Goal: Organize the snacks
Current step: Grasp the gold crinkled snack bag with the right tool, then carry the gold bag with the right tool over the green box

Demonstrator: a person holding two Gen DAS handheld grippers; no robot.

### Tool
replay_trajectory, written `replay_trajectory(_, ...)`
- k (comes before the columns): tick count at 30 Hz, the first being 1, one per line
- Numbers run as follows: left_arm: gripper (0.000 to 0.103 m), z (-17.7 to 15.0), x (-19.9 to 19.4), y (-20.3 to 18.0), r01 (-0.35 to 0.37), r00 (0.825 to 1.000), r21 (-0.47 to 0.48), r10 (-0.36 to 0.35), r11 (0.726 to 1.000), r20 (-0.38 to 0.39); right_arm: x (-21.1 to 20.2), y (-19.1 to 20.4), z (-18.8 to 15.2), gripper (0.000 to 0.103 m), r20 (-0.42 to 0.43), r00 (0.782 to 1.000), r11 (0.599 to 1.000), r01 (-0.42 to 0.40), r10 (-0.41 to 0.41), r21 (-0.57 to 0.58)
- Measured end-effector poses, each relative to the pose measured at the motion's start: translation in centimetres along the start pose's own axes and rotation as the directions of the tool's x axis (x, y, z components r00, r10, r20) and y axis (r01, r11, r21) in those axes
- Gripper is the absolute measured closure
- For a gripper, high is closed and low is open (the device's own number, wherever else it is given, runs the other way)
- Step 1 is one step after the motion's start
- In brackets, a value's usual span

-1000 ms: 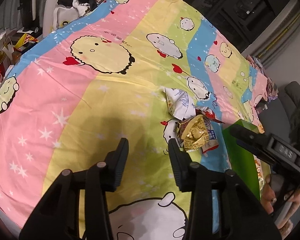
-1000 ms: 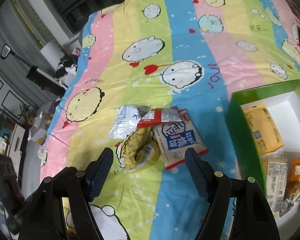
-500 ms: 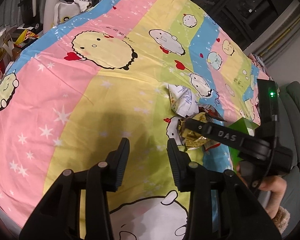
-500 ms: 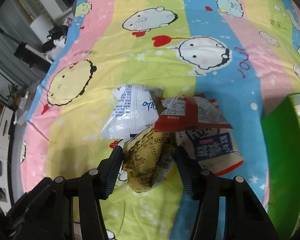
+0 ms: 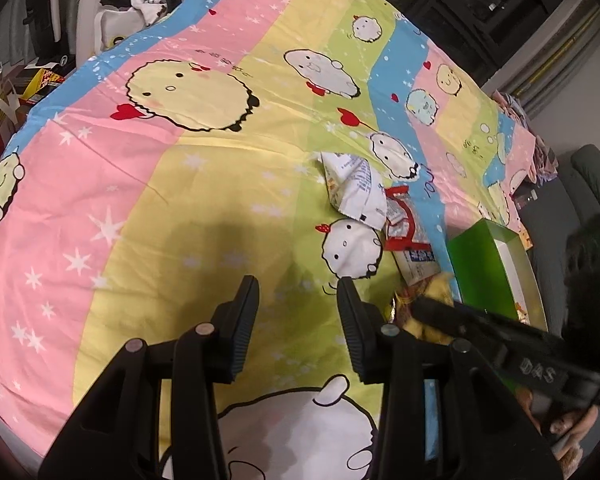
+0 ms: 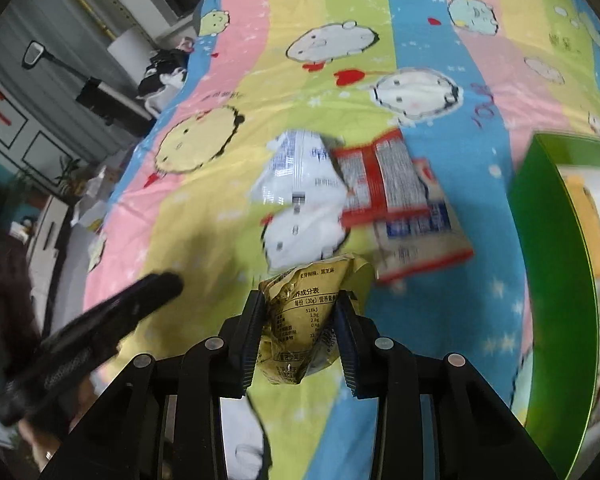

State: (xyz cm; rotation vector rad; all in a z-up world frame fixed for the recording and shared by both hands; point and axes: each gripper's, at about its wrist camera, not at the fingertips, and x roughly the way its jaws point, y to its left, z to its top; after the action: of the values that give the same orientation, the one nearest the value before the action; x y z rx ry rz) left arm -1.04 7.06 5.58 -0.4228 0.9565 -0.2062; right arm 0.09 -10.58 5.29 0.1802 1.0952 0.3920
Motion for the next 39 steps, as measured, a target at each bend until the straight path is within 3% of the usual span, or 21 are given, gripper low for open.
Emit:
replay_trajectory(3, 0.056, -0.2, 0.3, -0.5, 0.009, 1.0, 0.012, -0.009, 1.0, -0.005, -0.3, -0.4, -0.8, 0.066, -0.013, 1.0, 1.0, 0.019, -0.019, 0.002)
replay_trajectory(6, 0.04, -0.6, 0.5, -1.2, 0.032, 0.999, 0.033, -0.032, 0.999, -0.01, -0.7, -0.9, -0.9, 0.065, 0.006, 1.0, 1.0, 0.026, -0.026, 0.012)
replay_trajectory(8, 0.032, -0.8, 0.6, -1.7, 0.049, 0.999, 0.046, -0.048, 0.998, -0.013, -1.5, -1.4, -0.7, 0.048, 0.037, 0.999, 0.999, -0.008, 0.007, 0.032)
replay_trajectory(10, 0.03, -1.0, 0.9, -2.3, 0.07, 0.997, 0.062, -0.069, 0.996, -0.02, -2.2, -2.1, -0.6, 0.036, 0.076, 0.997, 0.998, -0.021, 0.016, 0.066)
replay_trajectory(13, 0.03, -1.4, 1.4, -3.1, 0.097, 0.995, 0.082, -0.094, 0.992, -0.04, -2.5, -3.8, -0.4, 0.036, 0.107, 0.994, 0.99, -0.049, 0.035, 0.129)
replay_trajectory(18, 0.03, -2.3, 2.8, -4.8, 0.155, 0.986, 0.117, -0.147, 0.981, -0.079, -1.0, -5.6, -0.3, 0.036, 0.08, 0.985, 0.961, -0.167, 0.153, 0.218)
replay_trajectory(25, 0.032, -3.1, 4.6, -6.5, 0.246, 0.966, 0.134, -0.23, 0.96, -0.121, 1.4, -5.6, -0.2, 0.036, 0.048, 0.98, 0.949, -0.198, 0.192, 0.244)
replay_trajectory(27, 0.041, -3.2, 5.1, -6.8, 0.255, 0.962, 0.13, -0.238, 0.958, -0.132, 1.9, -5.4, -0.3, 0.036, 0.039, 0.976, 0.947, -0.217, 0.214, 0.235)
replay_trajectory(31, 0.06, -3.3, 5.9, -7.0, 0.22, 0.971, 0.147, -0.201, 0.964, -0.133, 2.1, -5.5, -0.2, 0.047, 0.045, 0.973, 0.946, -0.233, 0.229, 0.225)
replay_trajectory(39, 0.063, -3.6, 5.2, -7.8, 0.191, 0.979, 0.183, -0.173, 0.964, -0.11, 0.9, -4.9, -0.3, 0.05, 0.067, 0.976, 0.961, -0.214, 0.205, 0.176)
